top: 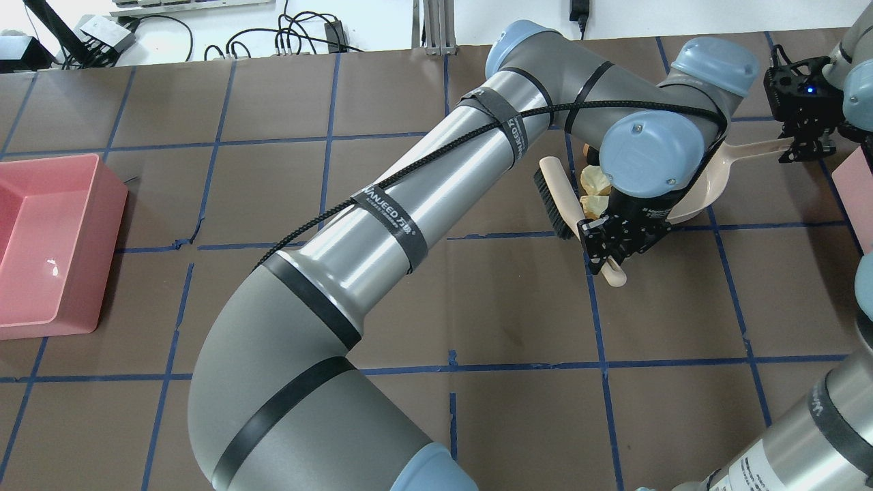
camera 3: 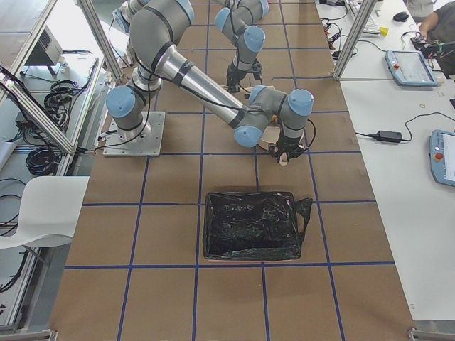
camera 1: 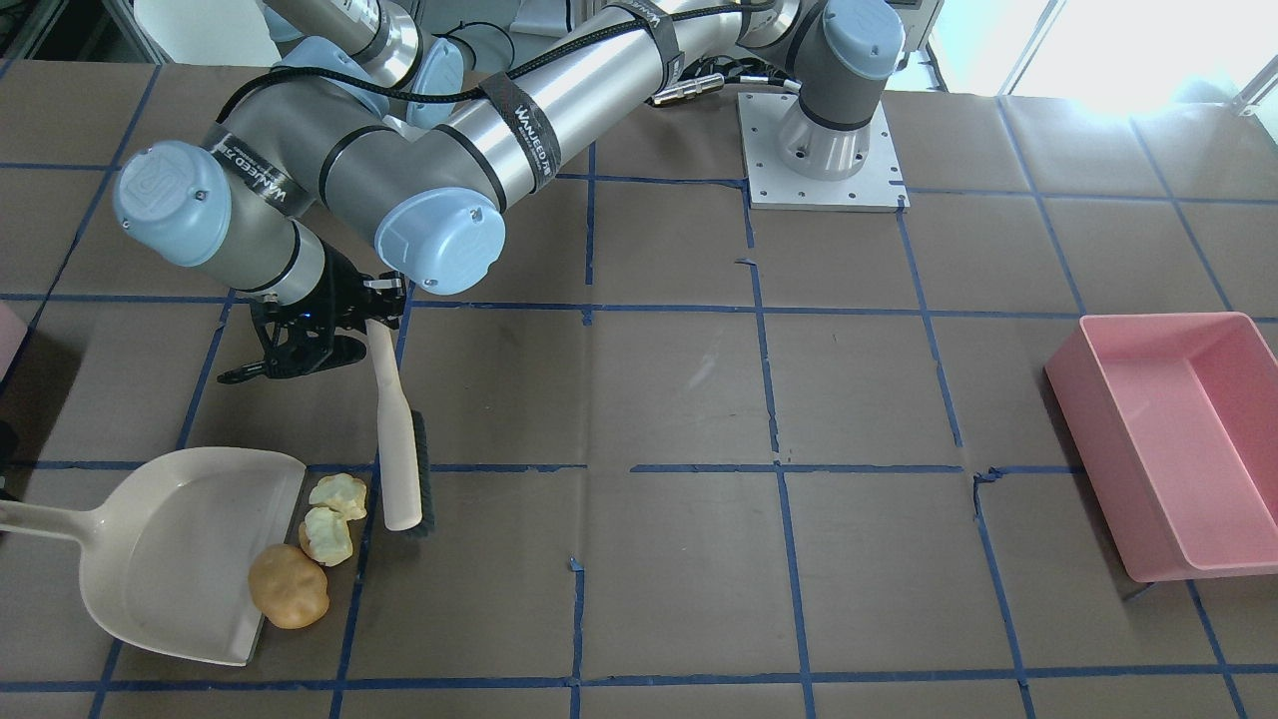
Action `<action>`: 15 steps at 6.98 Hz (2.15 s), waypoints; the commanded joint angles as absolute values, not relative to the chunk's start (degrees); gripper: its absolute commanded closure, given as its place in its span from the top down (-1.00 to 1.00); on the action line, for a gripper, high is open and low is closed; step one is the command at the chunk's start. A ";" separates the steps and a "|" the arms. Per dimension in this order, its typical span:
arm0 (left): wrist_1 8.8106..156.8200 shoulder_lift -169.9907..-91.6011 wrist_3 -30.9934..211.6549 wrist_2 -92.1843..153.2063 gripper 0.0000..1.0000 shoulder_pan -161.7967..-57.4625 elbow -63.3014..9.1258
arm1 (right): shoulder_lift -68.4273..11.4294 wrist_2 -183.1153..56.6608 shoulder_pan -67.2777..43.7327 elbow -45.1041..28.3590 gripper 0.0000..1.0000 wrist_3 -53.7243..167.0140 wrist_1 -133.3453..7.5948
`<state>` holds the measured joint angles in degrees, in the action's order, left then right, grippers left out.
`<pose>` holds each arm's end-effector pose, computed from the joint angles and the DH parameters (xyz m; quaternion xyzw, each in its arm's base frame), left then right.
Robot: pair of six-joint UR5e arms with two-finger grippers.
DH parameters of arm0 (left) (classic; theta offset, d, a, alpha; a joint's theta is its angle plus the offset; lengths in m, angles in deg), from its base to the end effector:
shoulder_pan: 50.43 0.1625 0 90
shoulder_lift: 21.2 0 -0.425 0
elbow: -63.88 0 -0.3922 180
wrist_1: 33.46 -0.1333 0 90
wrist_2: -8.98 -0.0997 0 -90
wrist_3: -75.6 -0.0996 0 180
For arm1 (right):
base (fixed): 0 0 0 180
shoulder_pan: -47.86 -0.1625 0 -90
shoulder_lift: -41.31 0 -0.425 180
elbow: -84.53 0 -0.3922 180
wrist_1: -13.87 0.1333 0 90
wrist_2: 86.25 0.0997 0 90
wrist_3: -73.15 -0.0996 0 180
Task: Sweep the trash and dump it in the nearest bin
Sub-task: 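Carry the brush with the left gripper toward the potato and chunks, then sweep the potato and chunks with the brush toward the dustpan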
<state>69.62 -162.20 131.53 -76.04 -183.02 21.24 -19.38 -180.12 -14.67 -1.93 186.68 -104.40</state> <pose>-0.6382 -0.4845 0.2813 -0.1211 0.9810 0.1274 0.0820 -0.1945 -0.6486 0.2677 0.6813 -0.7309 -0.0245 0.0318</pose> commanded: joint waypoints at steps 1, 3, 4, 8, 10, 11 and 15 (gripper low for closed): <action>58.69 -164.10 140.07 -75.22 -1.00 -183.24 19.85 | -19.33 -180.29 -14.72 -2.04 -0.98 186.70 -104.52; 58.38 -164.02 140.81 -71.98 -1.00 -183.24 19.41 | -19.33 -180.29 -14.72 -2.04 -0.98 186.70 -104.43; 58.38 -164.11 142.03 -69.88 -1.00 -183.24 19.24 | -19.25 -180.29 -14.72 -2.04 -0.98 186.70 -104.43; 58.29 -164.72 141.96 -69.07 -1.00 -183.41 18.53 | -19.07 -180.29 -14.72 -2.04 -0.98 186.44 -104.34; 53.67 -167.17 141.78 -69.24 -1.00 -183.94 18.53 | -19.16 -180.29 -14.72 -2.04 -0.98 186.35 -104.43; 53.20 -167.45 141.17 -69.51 -1.00 -184.11 18.53 | -19.16 -180.38 -14.72 -2.04 -0.97 186.35 -104.43; 52.85 -167.01 129.15 -68.98 -1.00 -185.08 18.71 | -19.07 -180.29 -14.72 -2.04 -0.97 186.35 -104.52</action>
<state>53.06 -167.12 131.87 -69.04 -184.79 18.68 -19.16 -180.36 -14.72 -2.04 186.35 -104.45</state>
